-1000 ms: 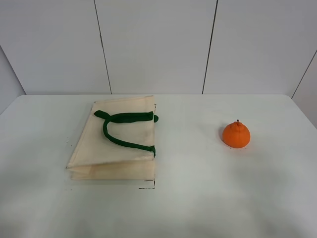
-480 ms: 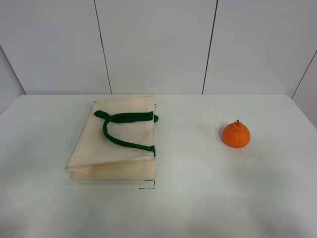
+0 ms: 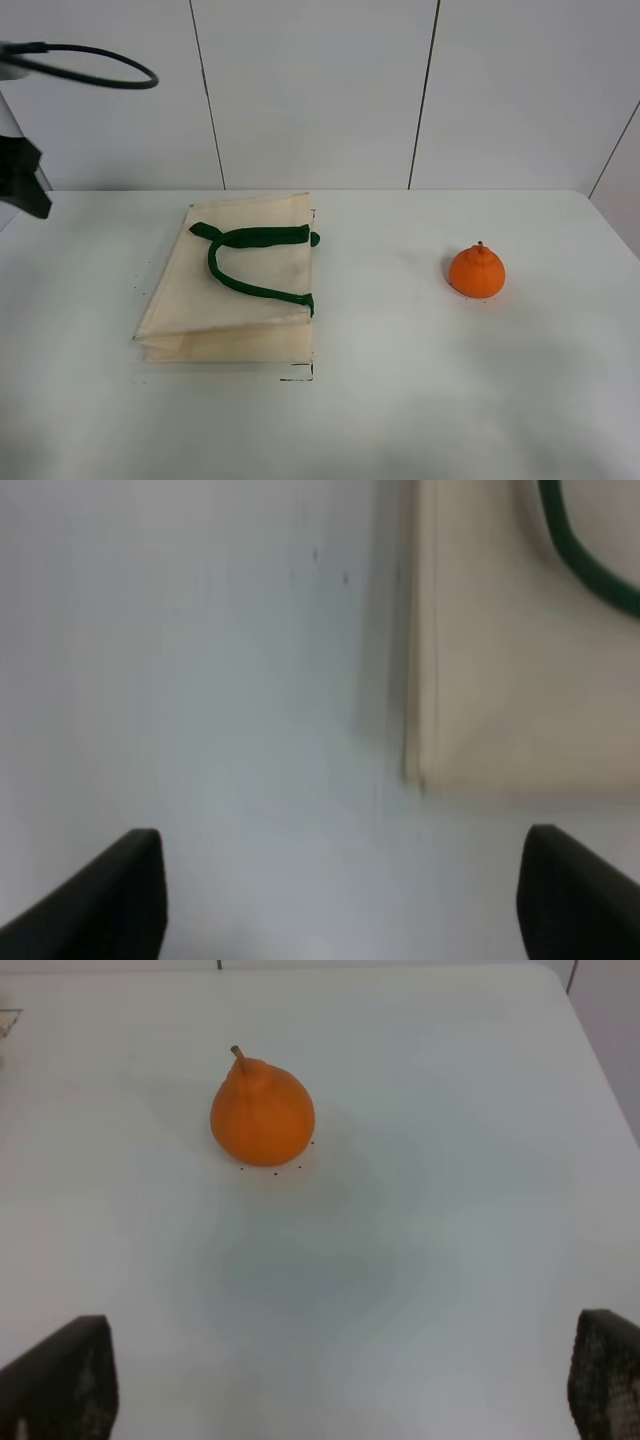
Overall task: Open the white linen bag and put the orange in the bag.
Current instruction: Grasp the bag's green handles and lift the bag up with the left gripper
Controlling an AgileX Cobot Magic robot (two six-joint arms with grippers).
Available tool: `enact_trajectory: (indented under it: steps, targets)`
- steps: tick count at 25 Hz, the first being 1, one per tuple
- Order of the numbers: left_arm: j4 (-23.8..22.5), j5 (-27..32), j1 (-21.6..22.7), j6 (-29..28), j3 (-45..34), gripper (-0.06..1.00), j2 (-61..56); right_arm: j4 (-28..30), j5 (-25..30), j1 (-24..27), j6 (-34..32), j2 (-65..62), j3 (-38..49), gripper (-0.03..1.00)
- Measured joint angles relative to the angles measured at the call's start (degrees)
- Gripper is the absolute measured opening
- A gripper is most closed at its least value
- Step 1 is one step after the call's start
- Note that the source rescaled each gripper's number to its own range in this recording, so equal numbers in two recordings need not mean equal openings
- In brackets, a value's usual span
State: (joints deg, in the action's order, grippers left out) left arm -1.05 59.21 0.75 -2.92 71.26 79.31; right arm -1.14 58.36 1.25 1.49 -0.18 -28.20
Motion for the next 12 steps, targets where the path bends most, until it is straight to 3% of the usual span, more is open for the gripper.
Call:
enact_trajectory:
  steps: [6,12]
  targets:
    - [0.2,-0.3,-1.4,-4.6,17.0,1.00,24.4,0.0,0.0,0.0,0.0,0.0,0.0,1.00]
    - [0.3,0.1,-8.9,-9.6,27.2,1.00,38.5,0.0,0.0,0.0,0.0,0.0,0.0,1.00]
